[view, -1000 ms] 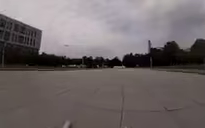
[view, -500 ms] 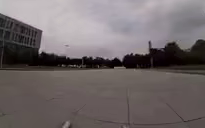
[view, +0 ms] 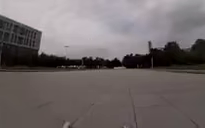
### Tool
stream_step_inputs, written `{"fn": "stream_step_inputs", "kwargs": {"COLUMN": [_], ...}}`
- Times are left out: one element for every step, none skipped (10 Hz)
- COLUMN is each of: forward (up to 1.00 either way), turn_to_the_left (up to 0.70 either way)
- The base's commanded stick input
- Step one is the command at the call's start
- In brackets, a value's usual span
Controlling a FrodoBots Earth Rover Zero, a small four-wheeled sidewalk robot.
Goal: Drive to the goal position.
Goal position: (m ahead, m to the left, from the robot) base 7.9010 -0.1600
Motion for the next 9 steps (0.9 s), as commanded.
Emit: {"fn": "stream_step_inputs", "kwargs": {"forward": [0.7,0.7,0.7,0.7,0.7,0.7,0.7,0.7,0.7], "turn_to_the_left": [0.0,0.0,0.0,0.0,0.0,0.0,0.0,0.0,0.0]}}
